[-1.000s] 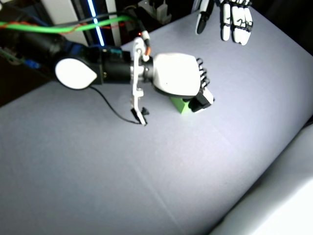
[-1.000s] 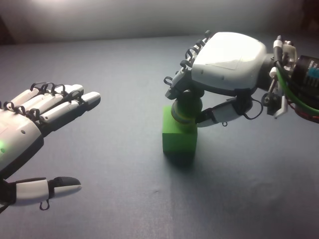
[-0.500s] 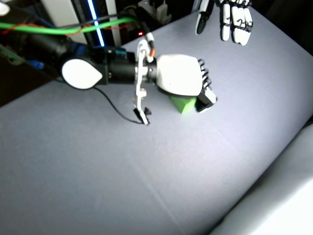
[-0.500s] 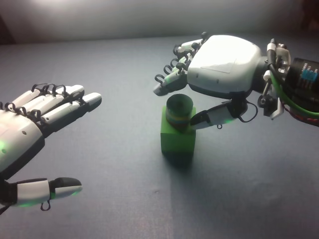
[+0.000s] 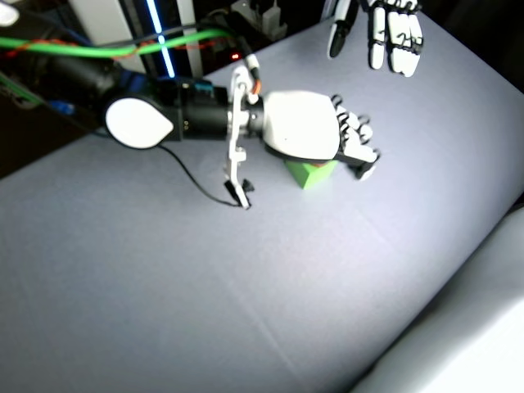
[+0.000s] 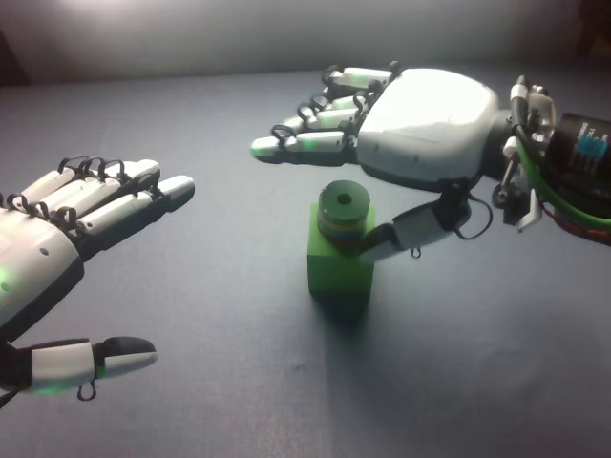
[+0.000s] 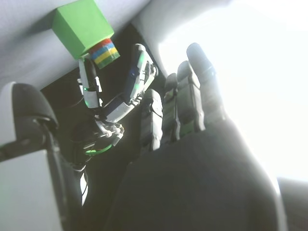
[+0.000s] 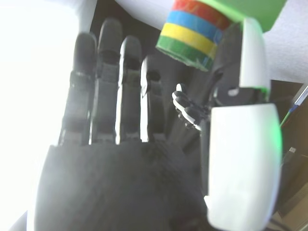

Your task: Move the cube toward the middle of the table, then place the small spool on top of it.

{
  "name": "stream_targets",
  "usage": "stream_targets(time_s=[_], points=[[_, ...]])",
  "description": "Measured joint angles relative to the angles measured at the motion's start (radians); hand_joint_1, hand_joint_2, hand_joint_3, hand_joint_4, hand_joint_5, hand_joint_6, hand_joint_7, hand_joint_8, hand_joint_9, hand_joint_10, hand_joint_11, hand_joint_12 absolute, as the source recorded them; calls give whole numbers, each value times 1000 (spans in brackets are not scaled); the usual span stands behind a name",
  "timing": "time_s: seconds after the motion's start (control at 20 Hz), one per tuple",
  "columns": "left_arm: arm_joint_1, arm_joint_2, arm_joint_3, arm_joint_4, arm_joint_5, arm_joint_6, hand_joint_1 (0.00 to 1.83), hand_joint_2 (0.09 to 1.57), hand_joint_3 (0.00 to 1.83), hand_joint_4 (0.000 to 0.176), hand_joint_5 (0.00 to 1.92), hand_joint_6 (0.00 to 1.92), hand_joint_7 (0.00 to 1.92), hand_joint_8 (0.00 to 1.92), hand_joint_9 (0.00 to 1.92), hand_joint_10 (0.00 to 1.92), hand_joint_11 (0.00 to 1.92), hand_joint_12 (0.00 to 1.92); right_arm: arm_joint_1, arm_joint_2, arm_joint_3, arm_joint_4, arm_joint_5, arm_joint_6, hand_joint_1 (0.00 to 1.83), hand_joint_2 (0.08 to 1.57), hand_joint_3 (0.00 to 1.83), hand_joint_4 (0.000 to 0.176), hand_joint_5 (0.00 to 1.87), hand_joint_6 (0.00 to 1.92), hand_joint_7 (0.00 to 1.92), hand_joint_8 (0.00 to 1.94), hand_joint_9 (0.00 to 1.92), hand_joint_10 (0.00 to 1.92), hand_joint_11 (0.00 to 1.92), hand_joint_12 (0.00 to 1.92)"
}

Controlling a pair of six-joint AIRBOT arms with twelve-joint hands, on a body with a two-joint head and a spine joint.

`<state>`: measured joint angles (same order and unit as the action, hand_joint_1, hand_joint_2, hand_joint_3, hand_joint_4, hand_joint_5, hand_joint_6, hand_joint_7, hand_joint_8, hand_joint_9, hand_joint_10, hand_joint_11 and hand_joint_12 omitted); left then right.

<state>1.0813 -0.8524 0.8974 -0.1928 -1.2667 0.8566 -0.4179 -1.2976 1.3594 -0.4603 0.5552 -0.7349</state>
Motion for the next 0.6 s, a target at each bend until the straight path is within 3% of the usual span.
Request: stream_targets(time_s=[0.05,0.1,0.2,0.25,0.3,0.35,0.4,0.45,0.5,0.55,0.6], points=[[0,0,0,0,-11,-1,897,979,3,171,110,2,116,1,134,2,0,607,0,19,-24,-1,10,0,859,933,7,158,0,0,5,0,105,6,0,806],[0,0,0,0,-21,-1,868,986,3,175,95,1,115,0,124,0,0,547,0,50,-47,4,34,1,783,952,10,153,0,0,0,0,71,1,0,832],[1,0,-1,-5,-36,-2,838,1000,5,171,63,0,69,0,88,0,0,500,-8,128,-80,50,113,0,679,947,2,125,0,0,0,0,2,0,0,410],[2,1,-5,-12,-44,-1,814,1001,2,160,35,0,44,0,79,0,0,557,-21,162,-91,93,156,-2,540,939,0,159,0,0,0,0,0,0,0,130],[6,2,-8,-17,-67,-7,786,995,0,148,17,0,39,0,77,0,0,571,-62,206,-108,155,216,-3,528,929,0,154,0,0,0,0,0,0,0,25],[7,3,-8,-11,-85,-19,796,990,0,129,27,5,45,3,95,7,0,575,-103,236,-127,190,264,-3,658,962,8,126,0,0,0,0,0,0,0,4],[10,7,-8,-6,-105,-26,706,996,0,124,5,0,29,0,106,5,0,620,-155,266,-157,229,319,-4,736,969,8,96,0,0,0,0,0,0,0,0],[10,9,-10,-7,-154,-37,567,1005,5,95,0,0,0,0,79,0,0,592,-266,322,-218,307,463,-3,585,1083,15,133,0,0,57,5,43,7,0,0],[10,9,-10,-9,-160,-39,567,1005,5,95,0,0,0,0,79,0,0,592,-274,328,-224,316,483,-3,585,1083,15,133,0,0,57,5,43,7,0,0],[16,10,-10,-15,-192,-44,583,1015,3,88,3,0,0,0,90,2,0,641,-331,353,-249,368,589,-3,533,1138,9,131,30,2,134,8,135,14,83,31],[20,10,-10,-30,-219,-49,571,1002,1,53,36,2,67,4,151,3,41,810,-397,372,-270,437,711,-3,454,1224,11,122,5,0,139,2,144,5,87,28]])
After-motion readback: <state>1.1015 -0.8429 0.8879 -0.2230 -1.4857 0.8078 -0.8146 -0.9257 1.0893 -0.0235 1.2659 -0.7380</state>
